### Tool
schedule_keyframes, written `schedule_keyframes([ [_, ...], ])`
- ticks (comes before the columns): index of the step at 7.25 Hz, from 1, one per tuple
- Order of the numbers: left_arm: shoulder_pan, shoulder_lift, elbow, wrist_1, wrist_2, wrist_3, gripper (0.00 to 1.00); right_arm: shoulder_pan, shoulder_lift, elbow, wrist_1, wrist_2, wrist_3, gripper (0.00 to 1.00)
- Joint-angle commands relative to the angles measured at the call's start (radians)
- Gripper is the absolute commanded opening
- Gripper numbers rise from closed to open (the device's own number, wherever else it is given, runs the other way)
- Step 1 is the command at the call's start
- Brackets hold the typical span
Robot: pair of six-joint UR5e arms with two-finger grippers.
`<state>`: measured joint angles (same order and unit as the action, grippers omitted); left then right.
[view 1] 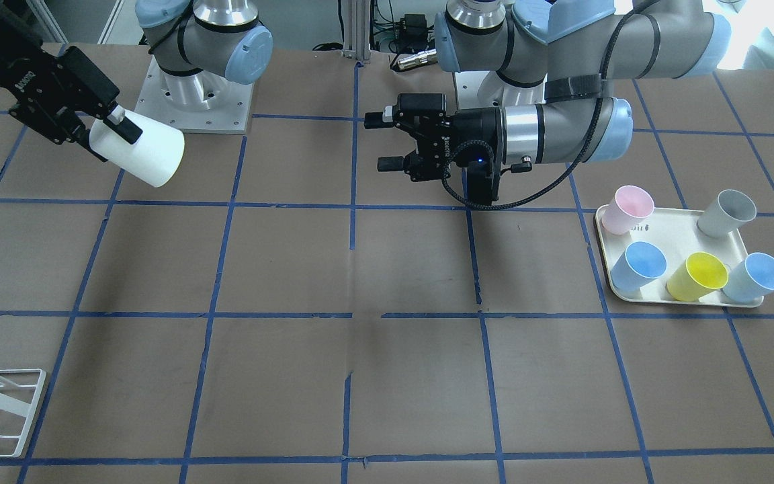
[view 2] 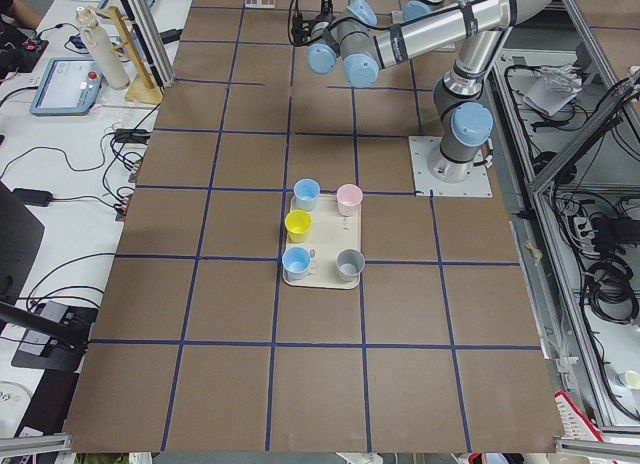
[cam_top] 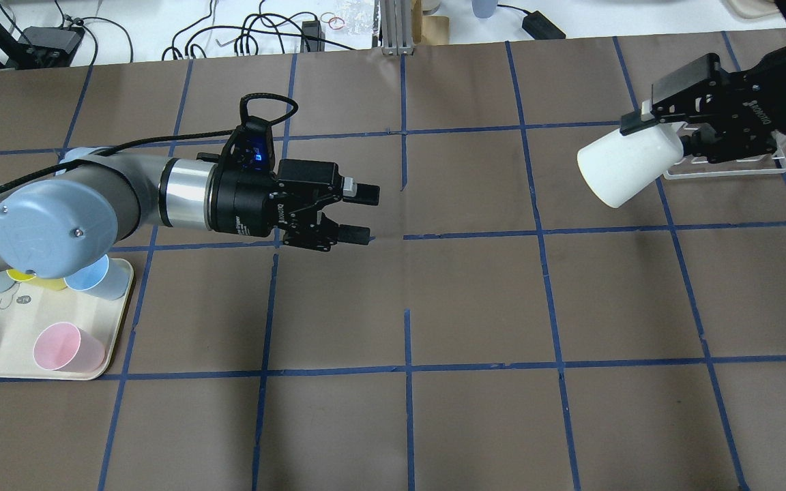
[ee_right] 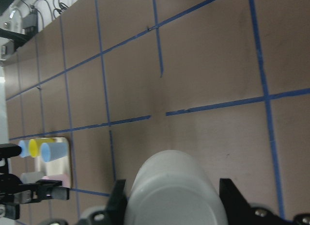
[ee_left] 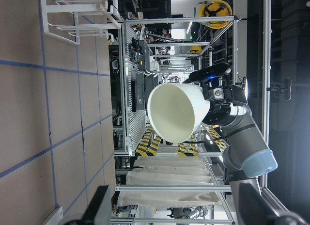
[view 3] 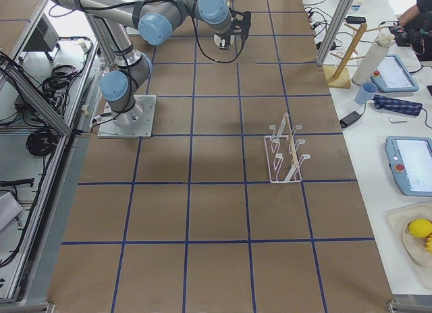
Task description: Transfer IKEA cup to right arm and place on rack
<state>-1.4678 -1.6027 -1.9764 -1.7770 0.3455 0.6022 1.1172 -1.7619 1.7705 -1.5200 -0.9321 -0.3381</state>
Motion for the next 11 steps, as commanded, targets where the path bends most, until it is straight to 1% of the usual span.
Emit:
schedule_keyframes([
  [1,0.000,-0.084,-0.001,0.451,0.299,-0.349,1.00,-0.002,0.053,-0.006,-0.119,-0.226,-0.256,0.23],
  [2,0.000,-0.124,0.001,0.553,0.432,-0.384,1.00,-0.008,0.089,-0.008,-0.194,-0.308,-0.301,0.23],
  [3,-0.005,-0.152,0.022,0.600,0.605,-0.390,1.00,-0.013,0.129,-0.008,-0.272,-0.376,-0.347,0.23],
  [4,-0.015,-0.170,0.080,0.617,0.805,-0.430,1.00,-0.025,0.178,-0.010,-0.355,-0.426,-0.421,0.22],
  [5,-0.066,-0.163,0.170,0.576,0.964,-0.464,1.00,-0.058,0.209,-0.013,-0.402,-0.432,-0.449,0.23],
  [6,-0.132,-0.139,0.247,0.470,1.106,-0.487,1.00,-0.068,0.240,-0.035,-0.455,-0.436,-0.470,0.23],
  [7,-0.176,-0.114,0.316,0.362,1.200,-0.533,1.00,-0.068,0.263,-0.068,-0.459,-0.438,-0.476,0.23],
  [8,-0.177,-0.077,0.370,0.281,1.207,-0.547,1.00,-0.068,0.291,-0.092,-0.462,-0.433,-0.476,0.23],
  [9,-0.177,-0.045,0.423,0.248,1.216,-0.553,1.00,-0.068,0.333,-0.112,-0.498,-0.435,-0.478,0.23],
  [10,-0.181,-0.040,0.492,0.191,1.250,-0.584,1.00,-0.068,0.364,-0.121,-0.509,-0.435,-0.478,0.23],
  [11,-0.171,-0.030,0.505,0.156,1.279,-0.579,1.00,-0.068,0.378,-0.123,-0.523,-0.435,-0.478,0.23],
])
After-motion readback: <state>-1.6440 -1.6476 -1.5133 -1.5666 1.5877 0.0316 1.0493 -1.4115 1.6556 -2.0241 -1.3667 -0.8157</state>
